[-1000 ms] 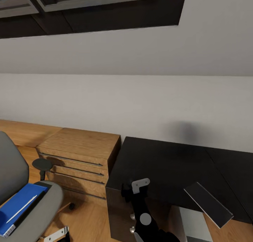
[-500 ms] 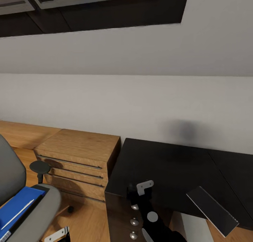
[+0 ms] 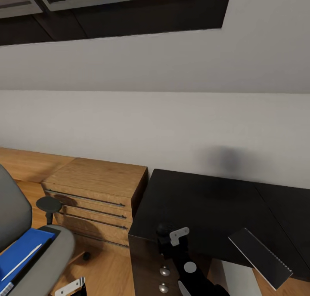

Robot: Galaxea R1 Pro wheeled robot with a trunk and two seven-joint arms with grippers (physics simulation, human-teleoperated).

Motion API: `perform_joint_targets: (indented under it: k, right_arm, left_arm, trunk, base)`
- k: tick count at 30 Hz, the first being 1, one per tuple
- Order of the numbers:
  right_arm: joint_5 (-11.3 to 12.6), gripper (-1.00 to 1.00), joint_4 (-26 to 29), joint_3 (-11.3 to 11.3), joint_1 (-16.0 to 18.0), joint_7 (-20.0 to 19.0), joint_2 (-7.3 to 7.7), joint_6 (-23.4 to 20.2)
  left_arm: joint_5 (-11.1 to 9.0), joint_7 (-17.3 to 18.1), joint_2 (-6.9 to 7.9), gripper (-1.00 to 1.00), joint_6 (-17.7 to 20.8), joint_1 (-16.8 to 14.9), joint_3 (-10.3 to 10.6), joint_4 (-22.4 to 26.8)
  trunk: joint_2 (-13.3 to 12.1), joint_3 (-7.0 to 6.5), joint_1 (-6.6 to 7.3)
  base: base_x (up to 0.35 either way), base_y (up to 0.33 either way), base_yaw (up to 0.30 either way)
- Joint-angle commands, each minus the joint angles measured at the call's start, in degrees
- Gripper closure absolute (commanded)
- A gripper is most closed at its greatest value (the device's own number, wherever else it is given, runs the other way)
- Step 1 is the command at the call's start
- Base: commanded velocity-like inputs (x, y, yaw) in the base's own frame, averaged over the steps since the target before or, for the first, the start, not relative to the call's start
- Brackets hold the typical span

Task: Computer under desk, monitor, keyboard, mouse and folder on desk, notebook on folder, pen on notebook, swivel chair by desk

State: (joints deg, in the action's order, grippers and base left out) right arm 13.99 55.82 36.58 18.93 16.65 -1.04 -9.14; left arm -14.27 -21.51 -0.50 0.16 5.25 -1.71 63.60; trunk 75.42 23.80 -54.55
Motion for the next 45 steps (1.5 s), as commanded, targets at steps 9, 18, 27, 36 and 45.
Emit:
perform_joint_targets:
  k: [9,18,27,36,45]
  right_arm:
    - [0.42,-1.0,-3.33,0.18,0.98,-4.82,-0.1,-0.01]
    - [0.42,-1.0,-3.43,0.2,1.02,-5.05,-0.11,0.13]
    - [0.42,-1.0,-3.44,0.18,1.01,-5.02,-0.04,0.25]
    - [0.4,-1.0,-3.37,0.16,1.0,-4.82,0.06,1.93]
    - [0.42,-1.0,-3.43,-1.86,1.02,-4.69,-0.03,3.45]
  left_arm:
    - [-0.5,-0.08,-0.03,-1.0,0.02,0.02,0.02,0.12]
    - [-0.46,-0.11,-0.01,-1.0,-0.18,0.02,1.54,0.12]
    - [-0.41,-0.18,0.04,-1.0,-0.4,0.02,1.79,0.12]
    - [-0.43,-0.2,0.05,-1.0,-0.42,0.02,1.8,0.12]
    - [-0.45,-0.14,0.04,-1.0,-0.42,0.02,1.8,0.12]
  trunk:
    - [0.04,0.05,0.0]
    - [0.04,0.05,0.0]
    - [0.04,0.05,0.0]
    - [0.04,0.05,0.0]
    - [0.04,0.05,0.0]
  base:
    - [0.0,0.0,0.0]
    - [0.03,0.0,0.0]
    - [0.051,0.0,0.0]
    - [0.002,0.0,0.0]
    - [0.0,0.0,0.0]
